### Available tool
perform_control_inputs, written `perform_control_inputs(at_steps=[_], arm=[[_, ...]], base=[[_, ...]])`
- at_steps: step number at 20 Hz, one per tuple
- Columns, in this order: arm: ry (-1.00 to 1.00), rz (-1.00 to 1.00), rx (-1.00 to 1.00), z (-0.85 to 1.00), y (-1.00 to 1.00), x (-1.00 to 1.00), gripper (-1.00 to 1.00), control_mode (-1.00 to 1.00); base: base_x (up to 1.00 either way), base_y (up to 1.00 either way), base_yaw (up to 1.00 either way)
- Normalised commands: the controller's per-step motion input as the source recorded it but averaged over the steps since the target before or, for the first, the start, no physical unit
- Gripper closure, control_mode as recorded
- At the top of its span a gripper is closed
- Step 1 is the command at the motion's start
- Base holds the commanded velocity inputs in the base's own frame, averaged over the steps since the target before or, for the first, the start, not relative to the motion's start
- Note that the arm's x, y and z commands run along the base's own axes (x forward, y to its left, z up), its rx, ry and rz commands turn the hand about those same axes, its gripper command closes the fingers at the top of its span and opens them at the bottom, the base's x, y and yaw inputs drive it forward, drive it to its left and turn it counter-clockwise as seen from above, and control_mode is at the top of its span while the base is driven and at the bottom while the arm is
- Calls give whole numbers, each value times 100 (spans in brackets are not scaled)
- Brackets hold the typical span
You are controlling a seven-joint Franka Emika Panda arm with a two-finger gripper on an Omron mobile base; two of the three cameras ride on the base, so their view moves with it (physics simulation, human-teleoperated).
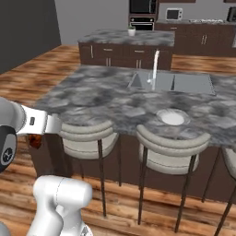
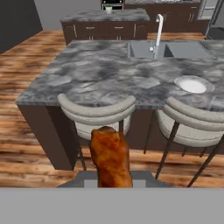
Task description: Transport the chicken drumstick and avocado to the fridge. Place the chicken drumstick on the rack containing meat and place the avocado on the rack containing the vegetable, ensuring meats and vegetables are on different racks.
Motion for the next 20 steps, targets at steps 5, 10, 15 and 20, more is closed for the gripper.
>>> perform_control_inputs(at_steps=[5, 10, 15, 20], arm=[[0, 0, 0, 0, 0, 0, 100, 100], [0, 0, 0, 0, 0, 0, 100, 100], [0, 0, 0, 0, 0, 0, 100, 100], [0, 0, 0, 0, 0, 0, 100, 100]], base=[[5, 100, 0], [27, 100, 0], [49, 100, 0], [73, 100, 0]])
